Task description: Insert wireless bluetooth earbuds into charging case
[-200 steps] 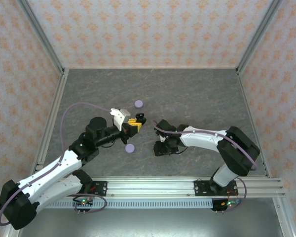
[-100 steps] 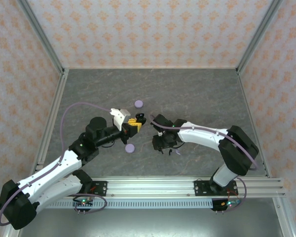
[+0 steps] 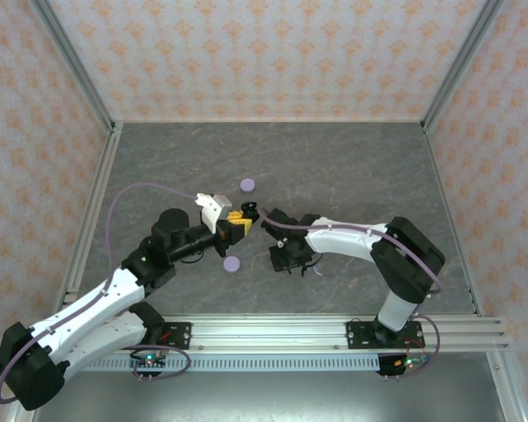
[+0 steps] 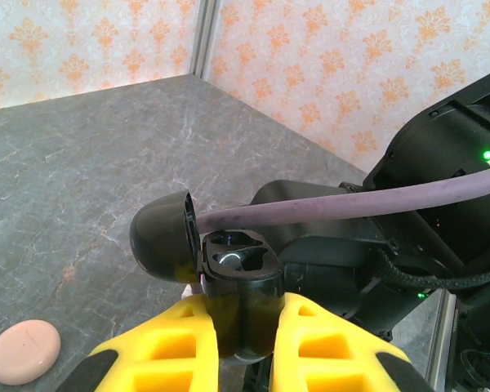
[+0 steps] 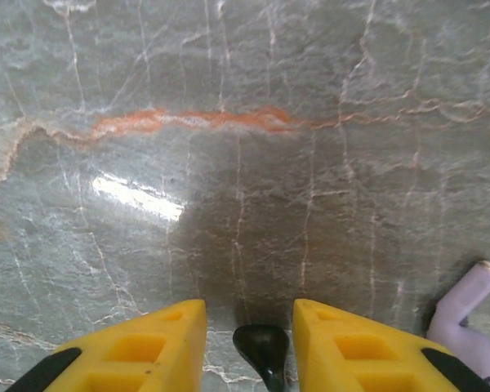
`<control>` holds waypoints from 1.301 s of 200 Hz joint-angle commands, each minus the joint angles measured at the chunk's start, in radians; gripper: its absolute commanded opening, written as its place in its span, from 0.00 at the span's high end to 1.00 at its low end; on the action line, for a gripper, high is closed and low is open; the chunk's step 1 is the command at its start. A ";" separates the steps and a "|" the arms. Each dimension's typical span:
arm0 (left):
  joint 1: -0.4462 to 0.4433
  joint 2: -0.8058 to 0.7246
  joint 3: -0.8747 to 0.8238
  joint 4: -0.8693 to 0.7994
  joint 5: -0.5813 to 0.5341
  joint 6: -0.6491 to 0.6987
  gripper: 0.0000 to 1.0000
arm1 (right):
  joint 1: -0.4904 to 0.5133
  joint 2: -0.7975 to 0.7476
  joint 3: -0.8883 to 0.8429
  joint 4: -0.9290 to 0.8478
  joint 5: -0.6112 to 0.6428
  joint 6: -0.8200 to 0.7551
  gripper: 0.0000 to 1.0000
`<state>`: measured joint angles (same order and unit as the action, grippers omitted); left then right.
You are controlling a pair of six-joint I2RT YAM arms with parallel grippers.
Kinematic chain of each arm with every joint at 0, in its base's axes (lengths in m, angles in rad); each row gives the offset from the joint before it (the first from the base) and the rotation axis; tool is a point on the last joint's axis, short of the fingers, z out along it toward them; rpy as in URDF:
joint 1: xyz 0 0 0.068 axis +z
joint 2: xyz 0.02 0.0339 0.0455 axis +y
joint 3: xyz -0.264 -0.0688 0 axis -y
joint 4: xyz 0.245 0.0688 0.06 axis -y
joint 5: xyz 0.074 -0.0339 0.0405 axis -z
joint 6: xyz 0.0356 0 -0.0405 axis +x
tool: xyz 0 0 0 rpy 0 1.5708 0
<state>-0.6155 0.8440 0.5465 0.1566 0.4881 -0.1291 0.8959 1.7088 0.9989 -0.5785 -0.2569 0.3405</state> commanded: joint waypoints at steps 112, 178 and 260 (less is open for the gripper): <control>-0.009 -0.026 -0.008 -0.005 -0.024 0.019 0.95 | 0.014 -0.026 0.018 -0.072 0.087 -0.024 0.79; -0.011 -0.021 -0.022 0.087 -0.009 -0.023 0.95 | -0.101 -0.294 -0.022 0.066 0.002 -0.017 0.79; -0.010 0.032 0.020 0.223 0.028 -0.050 0.96 | -0.153 -0.660 0.063 0.356 -0.109 -0.081 0.79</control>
<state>-0.6159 0.8581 0.5339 0.2886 0.4904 -0.1669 0.7425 1.1114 1.0172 -0.3756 -0.3050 0.2943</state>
